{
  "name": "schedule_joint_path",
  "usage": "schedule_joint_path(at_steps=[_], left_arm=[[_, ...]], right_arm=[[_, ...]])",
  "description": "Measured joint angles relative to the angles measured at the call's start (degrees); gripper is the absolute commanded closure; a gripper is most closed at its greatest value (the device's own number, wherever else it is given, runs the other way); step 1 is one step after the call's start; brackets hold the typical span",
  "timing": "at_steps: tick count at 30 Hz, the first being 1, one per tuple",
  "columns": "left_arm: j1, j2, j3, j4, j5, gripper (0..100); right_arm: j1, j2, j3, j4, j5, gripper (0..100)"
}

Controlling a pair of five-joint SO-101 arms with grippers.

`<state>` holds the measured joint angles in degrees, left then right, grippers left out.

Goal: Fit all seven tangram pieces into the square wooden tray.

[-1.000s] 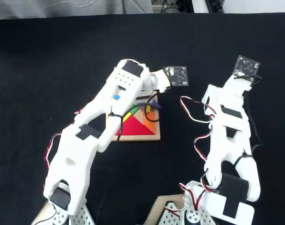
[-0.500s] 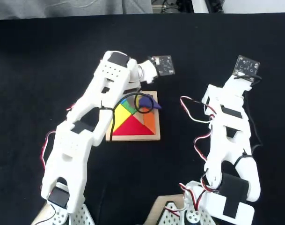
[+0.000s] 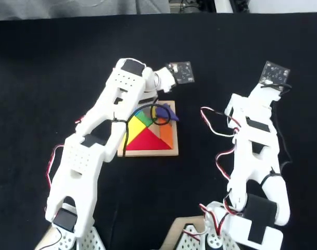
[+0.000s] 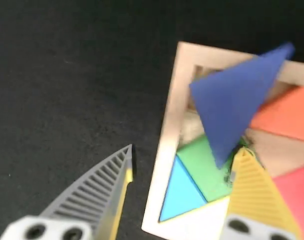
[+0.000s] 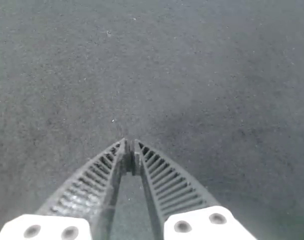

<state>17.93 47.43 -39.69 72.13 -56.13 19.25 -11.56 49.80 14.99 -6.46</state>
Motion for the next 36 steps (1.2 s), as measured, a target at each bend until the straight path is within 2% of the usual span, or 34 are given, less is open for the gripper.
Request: schedule_joint_path(at_steps=[9, 17, 20, 26, 31, 36], left_arm=[[-0.44, 0.09, 0.0, -1.05, 7.47, 69], [-0.79, 0.09, 0.0, -1.23, 9.14, 69], [-0.79, 0.09, -1.58, -1.41, 13.45, 69], [1.76, -0.53, -6.42, 0.7, 26.64, 69], [5.71, 1.67, -6.42, -2.29, 29.71, 69], [5.63, 4.48, -6.42, -3.08, 30.07, 69]], right_arm=[[0.0, 0.0, 0.0, 0.0, 0.0, 98.4], [0.0, 0.0, 0.0, 0.0, 0.0, 98.4], [0.0, 0.0, 0.0, 0.0, 0.0, 98.4], [0.0, 0.0, -0.79, 0.0, 0.0, 98.4], [0.0, 0.0, -1.05, 0.0, 0.0, 98.4], [0.0, 0.0, -1.05, 0.0, 0.0, 98.4]])
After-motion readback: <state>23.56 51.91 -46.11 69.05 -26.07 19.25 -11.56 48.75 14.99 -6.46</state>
